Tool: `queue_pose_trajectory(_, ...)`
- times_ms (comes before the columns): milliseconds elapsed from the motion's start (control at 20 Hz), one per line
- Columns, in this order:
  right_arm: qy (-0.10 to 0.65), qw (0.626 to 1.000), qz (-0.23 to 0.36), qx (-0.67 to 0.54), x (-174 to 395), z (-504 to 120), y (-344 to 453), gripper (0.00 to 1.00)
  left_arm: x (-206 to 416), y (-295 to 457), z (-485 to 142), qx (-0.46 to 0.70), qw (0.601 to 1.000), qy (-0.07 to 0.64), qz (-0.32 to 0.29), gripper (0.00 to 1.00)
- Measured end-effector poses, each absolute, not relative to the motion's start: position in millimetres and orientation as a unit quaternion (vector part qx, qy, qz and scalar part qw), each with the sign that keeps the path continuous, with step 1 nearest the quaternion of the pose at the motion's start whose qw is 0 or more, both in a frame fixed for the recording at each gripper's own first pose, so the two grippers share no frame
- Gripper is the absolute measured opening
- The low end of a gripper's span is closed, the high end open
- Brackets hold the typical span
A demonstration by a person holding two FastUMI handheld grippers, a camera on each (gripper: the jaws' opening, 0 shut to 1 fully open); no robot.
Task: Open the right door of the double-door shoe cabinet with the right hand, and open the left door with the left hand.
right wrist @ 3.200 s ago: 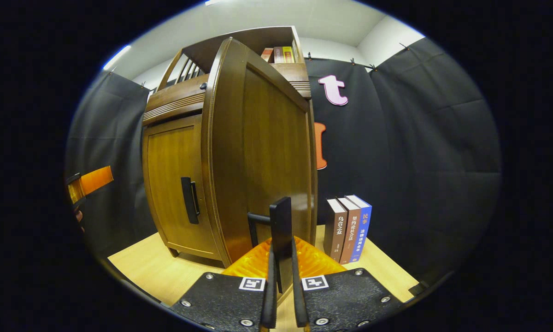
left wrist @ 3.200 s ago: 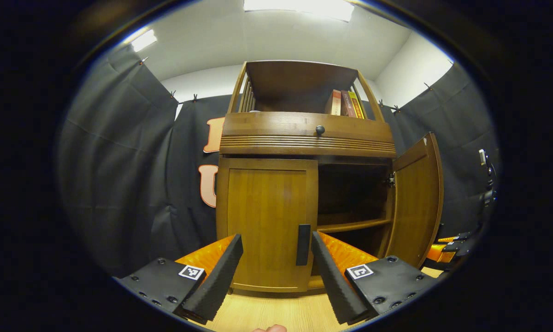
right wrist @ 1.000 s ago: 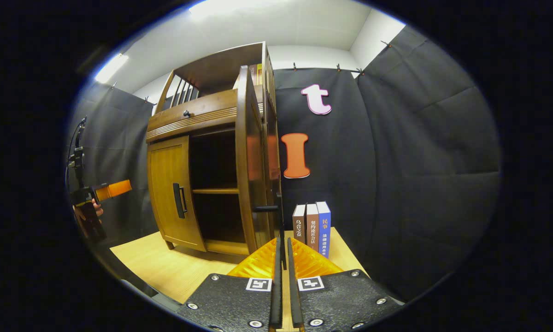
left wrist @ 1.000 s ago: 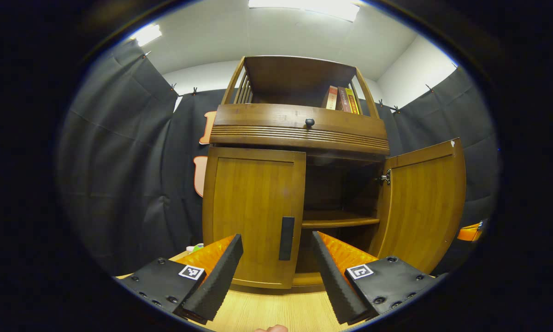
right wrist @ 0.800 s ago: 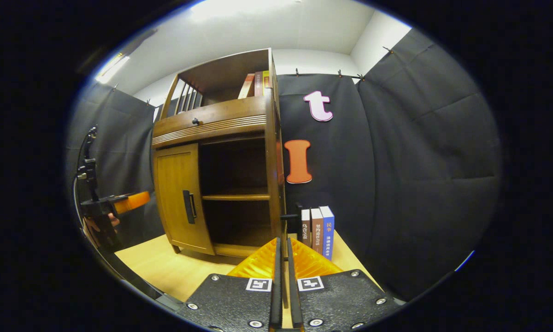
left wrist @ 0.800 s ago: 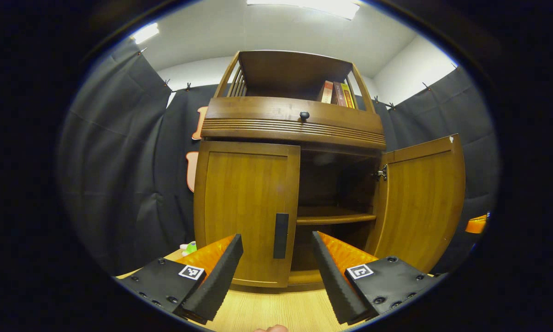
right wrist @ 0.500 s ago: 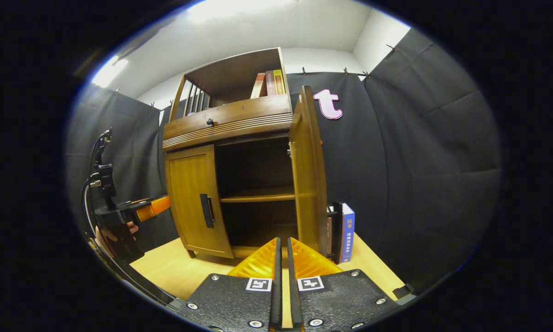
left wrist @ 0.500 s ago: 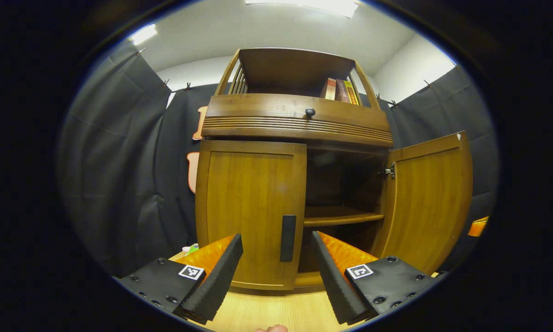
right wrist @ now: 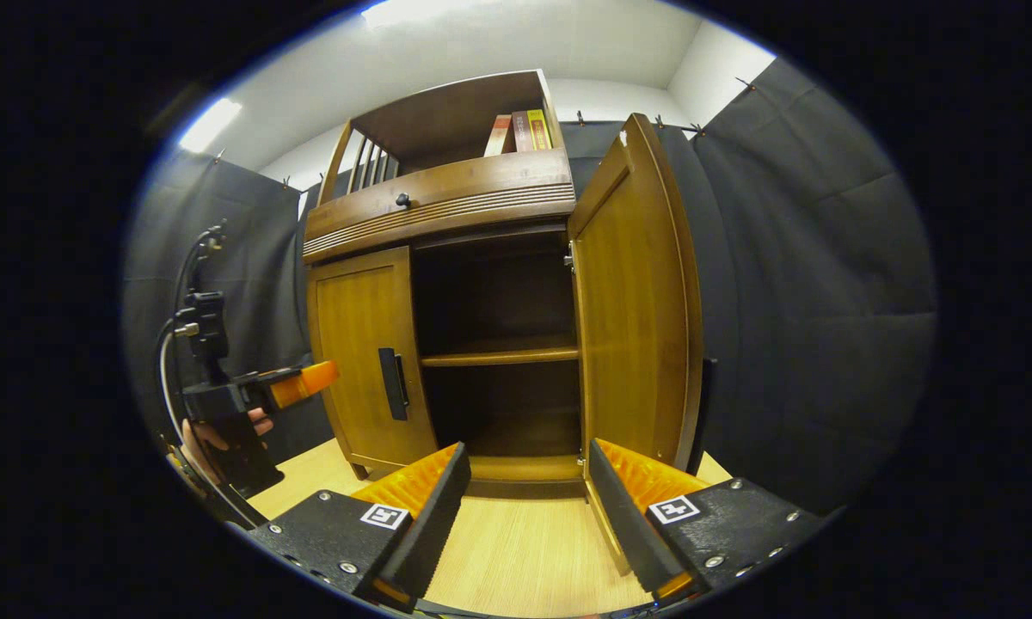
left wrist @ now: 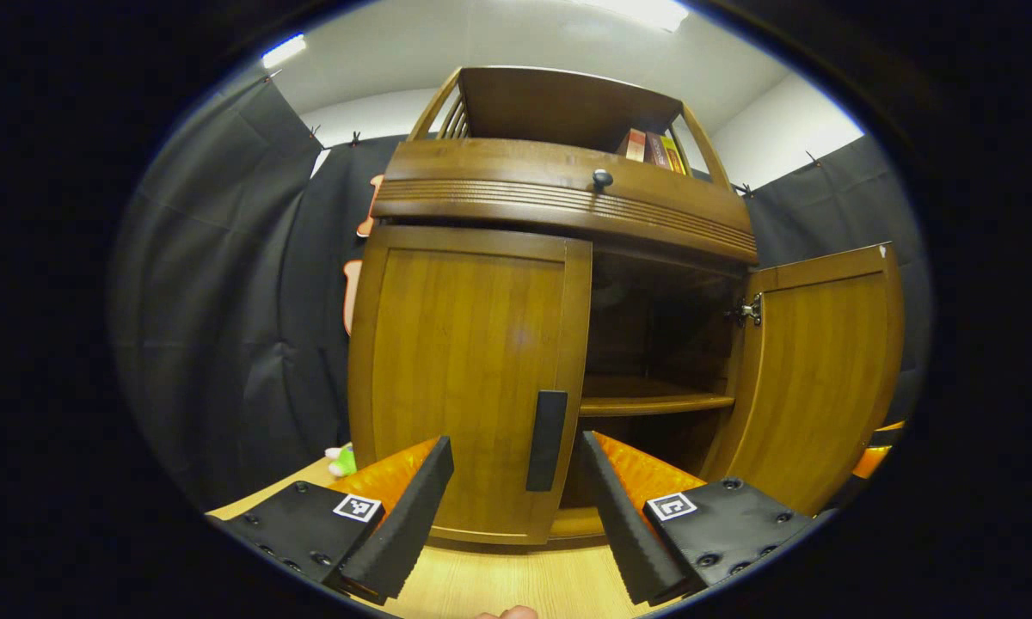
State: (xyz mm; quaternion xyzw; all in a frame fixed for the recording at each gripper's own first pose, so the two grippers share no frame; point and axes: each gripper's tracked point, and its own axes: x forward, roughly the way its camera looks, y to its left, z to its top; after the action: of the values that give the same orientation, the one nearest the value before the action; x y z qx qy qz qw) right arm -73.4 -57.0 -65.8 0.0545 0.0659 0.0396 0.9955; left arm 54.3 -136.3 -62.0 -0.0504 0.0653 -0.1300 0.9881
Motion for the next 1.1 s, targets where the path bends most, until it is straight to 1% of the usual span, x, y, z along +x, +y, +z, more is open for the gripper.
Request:
queue_pose_trajectory(50, 0.064, 0.995, 0.041, 0.060, -74, -65, -58, 0.98, 66, -140, -67, -0.041, 0.989, 0.067, -0.129, 0.95)
queue_pose_trajectory(150, 0.064, 0.994, 0.049, 0.075, -76, -65, -56, 0.99, 85, -145, -79, -0.019, 0.991, 0.063, -0.118, 0.94)
queue_pose_trajectory(200, 0.065, 0.993, 0.053, 0.078, -76, -67, -55, 0.77, 92, -150, -85, -0.010, 0.991, 0.064, -0.116, 0.94)
queue_pose_trajectory(250, 0.065, 0.993, 0.053, 0.078, -76, -67, -56, 0.88, 102, -158, -94, -0.005, 0.991, 0.069, -0.118, 0.96)
queue_pose_trajectory(300, 0.065, 0.994, 0.050, 0.076, -76, -67, -57, 0.88, 110, -164, -102, -0.005, 0.990, 0.073, -0.122, 0.95)
queue_pose_trajectory(350, 0.067, 0.994, 0.049, 0.074, -76, -69, -58, 0.99, 118, -171, -110, -0.004, 0.989, 0.078, -0.123, 0.95)
queue_pose_trajectory(500, 0.074, 0.994, 0.045, 0.072, -80, -73, -59, 1.00, 133, -184, -123, -0.002, 0.989, 0.075, -0.129, 0.95)
queue_pose_trajectory(700, 0.086, 0.993, 0.040, 0.075, -80, -80, -63, 1.00, 155, -183, -140, -0.012, 0.988, 0.092, -0.125, 0.95)
queue_pose_trajectory(950, 0.089, 0.992, 0.035, 0.080, -76, -80, -68, 1.00, 161, -176, -145, -0.020, 0.988, 0.087, -0.123, 0.97)
queue_pose_trajectory(1050, 0.089, 0.992, 0.033, 0.080, -74, -80, -70, 1.00, 165, -183, -144, -0.010, 0.988, 0.088, -0.129, 0.96)
queue_pose_trajectory(1100, 0.090, 0.992, 0.031, 0.079, -73, -81, -72, 1.00, 166, -186, -141, -0.010, 0.987, 0.085, -0.134, 0.92)
